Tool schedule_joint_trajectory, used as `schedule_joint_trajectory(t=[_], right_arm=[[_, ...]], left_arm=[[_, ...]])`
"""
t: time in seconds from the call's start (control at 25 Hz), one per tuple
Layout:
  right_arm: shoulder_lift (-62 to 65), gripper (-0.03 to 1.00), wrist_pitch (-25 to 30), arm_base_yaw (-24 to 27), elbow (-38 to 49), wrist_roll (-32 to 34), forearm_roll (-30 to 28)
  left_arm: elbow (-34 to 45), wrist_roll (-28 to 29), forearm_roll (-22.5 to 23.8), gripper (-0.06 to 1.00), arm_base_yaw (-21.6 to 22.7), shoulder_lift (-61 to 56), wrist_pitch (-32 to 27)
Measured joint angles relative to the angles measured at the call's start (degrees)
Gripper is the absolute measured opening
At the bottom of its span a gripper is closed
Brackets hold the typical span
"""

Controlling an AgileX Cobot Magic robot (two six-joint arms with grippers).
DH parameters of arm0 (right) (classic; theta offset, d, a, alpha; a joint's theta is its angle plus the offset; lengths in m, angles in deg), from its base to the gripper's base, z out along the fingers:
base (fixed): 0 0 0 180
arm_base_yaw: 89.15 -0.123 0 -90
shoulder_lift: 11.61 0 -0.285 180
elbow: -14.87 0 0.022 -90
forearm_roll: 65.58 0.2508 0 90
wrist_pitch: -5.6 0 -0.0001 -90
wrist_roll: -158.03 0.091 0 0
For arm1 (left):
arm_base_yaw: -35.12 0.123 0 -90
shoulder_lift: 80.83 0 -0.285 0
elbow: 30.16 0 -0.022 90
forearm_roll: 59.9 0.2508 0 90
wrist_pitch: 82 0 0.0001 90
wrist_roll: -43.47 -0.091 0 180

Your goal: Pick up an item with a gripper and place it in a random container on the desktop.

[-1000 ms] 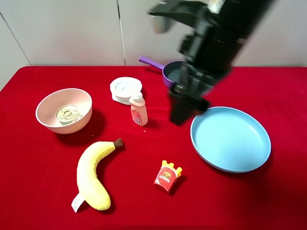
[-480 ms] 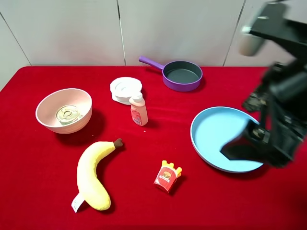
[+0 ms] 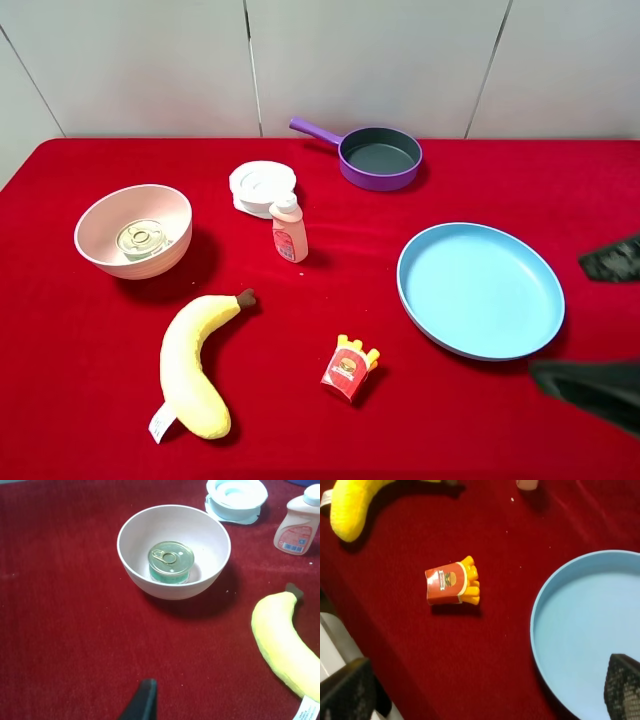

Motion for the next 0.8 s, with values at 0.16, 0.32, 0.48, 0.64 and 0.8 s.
schedule_joint_trajectory(t=[0.16, 0.32, 0.48, 0.64, 0.8], right_arm=[[7.3, 0.69, -1.2, 0.0, 0.9, 0.0, 0.1], [13.3, 0.69, -2.6, 0.0, 1.4, 0.0, 0.1], [18.9, 0.69, -4.6, 0.0, 2.2, 0.0, -0.3], [23.3, 0.69, -5.5, 0.0, 2.7, 0.0, -0.4], [24.9, 0.69, -5.5, 0.0, 2.7, 0.1, -0.5]], left_arm=[[0.0, 0.0, 0.0, 0.92, 0.0, 0.0, 0.0], [0.0, 0.0, 0.0, 0.92, 0.0, 0.0, 0.0], [0.0, 0.0, 0.0, 0.92, 0.0, 0.0, 0.0], [0.0, 0.0, 0.0, 0.92, 0.0, 0.0, 0.0], [0.0, 0.0, 0.0, 0.92, 0.0, 0.0, 0.0]])
